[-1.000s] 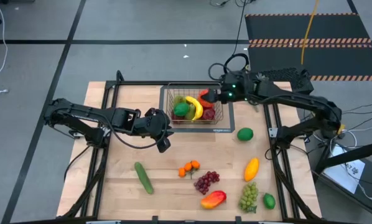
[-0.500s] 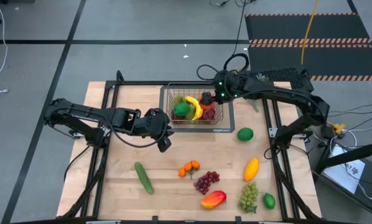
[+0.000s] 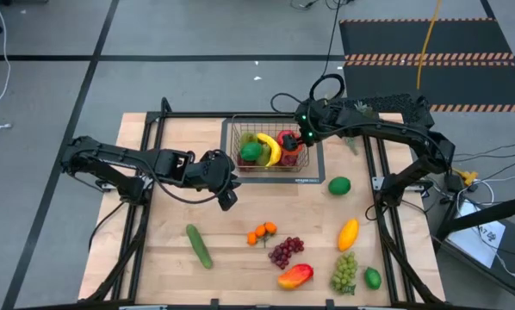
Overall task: Build produce basket
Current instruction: Put the orange tangerine into the brown wire basket
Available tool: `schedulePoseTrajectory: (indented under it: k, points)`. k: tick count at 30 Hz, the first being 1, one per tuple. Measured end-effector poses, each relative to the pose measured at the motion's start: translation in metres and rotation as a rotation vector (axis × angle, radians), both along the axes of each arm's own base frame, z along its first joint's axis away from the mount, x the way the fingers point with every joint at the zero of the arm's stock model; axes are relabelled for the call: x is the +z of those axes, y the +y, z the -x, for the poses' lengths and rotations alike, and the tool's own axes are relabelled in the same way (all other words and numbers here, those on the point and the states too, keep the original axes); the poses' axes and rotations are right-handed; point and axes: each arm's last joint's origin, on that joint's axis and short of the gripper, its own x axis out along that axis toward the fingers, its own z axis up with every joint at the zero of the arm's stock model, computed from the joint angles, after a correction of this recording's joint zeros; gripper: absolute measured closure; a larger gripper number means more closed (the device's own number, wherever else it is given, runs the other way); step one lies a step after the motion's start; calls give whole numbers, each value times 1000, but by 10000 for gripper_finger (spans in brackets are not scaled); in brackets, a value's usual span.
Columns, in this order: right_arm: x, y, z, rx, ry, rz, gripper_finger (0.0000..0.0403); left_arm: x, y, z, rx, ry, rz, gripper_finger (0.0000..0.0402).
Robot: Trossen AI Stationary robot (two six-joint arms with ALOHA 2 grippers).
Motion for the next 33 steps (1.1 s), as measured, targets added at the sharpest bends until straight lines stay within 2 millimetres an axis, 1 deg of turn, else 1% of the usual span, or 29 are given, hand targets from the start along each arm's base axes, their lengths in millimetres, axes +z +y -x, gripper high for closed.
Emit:
schedulePoseTrajectory:
  k: [7,15,17,20,22,27,29,33]
  points:
    - [0,-1,0,57,1,26,3,0,-1,0,-22,1,24,282]
    - [0,-3,1,102,-12,19,3,0,-10,1,-35,-5,32,282]
    - [1,-3,2,104,-12,20,3,1,-9,0,-25,-15,21,282]
    - [2,-2,2,97,-20,8,3,4,1,-4,-19,-57,-43,282]
    - [2,-1,2,90,-34,-28,3,8,7,-10,-78,-86,-134,282]
    - [2,-5,3,48,-52,-83,3,4,13,-37,-266,-135,-408,277]
    - [2,-7,5,32,-66,-120,3,3,14,-49,-301,-182,-483,267]
    - [1,-11,8,36,-72,-147,3,-9,16,-74,-271,-239,-546,229]
